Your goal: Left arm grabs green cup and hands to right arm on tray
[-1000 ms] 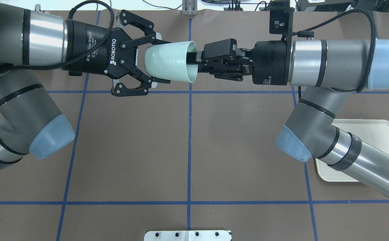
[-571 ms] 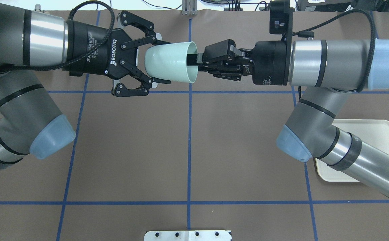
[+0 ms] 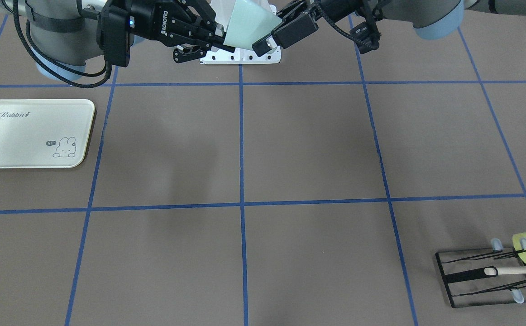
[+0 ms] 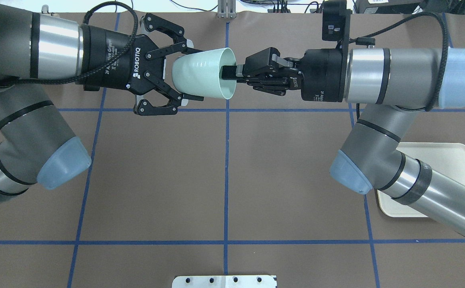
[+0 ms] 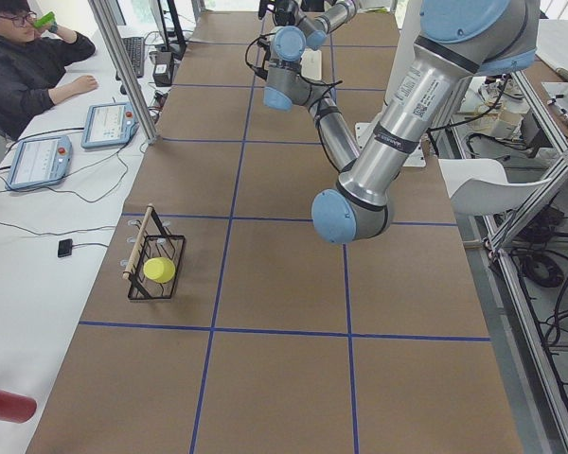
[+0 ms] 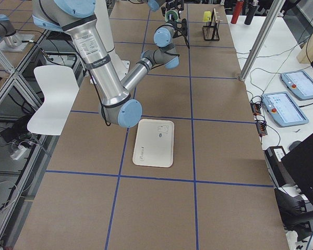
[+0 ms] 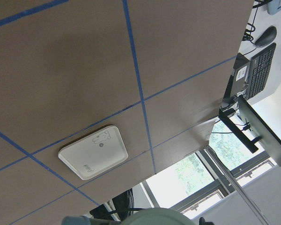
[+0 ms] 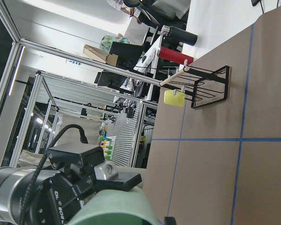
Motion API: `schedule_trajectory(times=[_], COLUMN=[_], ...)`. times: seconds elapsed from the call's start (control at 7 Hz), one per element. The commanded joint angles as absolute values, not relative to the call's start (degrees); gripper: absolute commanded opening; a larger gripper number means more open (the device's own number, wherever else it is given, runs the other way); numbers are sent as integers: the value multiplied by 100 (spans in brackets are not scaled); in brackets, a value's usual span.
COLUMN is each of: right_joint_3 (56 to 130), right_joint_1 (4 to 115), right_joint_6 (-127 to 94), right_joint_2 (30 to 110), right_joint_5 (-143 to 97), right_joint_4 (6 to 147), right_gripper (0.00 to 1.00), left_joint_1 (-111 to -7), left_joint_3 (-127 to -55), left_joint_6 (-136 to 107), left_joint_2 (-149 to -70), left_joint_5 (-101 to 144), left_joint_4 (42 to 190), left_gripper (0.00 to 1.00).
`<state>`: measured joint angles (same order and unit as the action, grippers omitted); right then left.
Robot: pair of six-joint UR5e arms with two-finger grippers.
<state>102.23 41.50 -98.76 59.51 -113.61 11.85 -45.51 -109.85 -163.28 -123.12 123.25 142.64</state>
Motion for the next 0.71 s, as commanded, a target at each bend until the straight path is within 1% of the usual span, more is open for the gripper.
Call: schedule_trajectory(times=[0.0,0.57], right_joint_3=[10222,10222], right_joint_1=[4148,4157], right_joint_6=[-9879,-9879], right_joint_2=[5968,5977], right_joint_5=[-11347,-11111], right_joint_4=[1187,1187], right_gripper=[0,0], left_joint_1=[-4553,-4570], left_joint_3=[-10943,-10925], left_joint_6=[-16286,-16155], left_joint_2=[-12252,-12226], left_joint_5=[12322,12208], left_joint_4=[14553,14563], left_gripper=[100,100])
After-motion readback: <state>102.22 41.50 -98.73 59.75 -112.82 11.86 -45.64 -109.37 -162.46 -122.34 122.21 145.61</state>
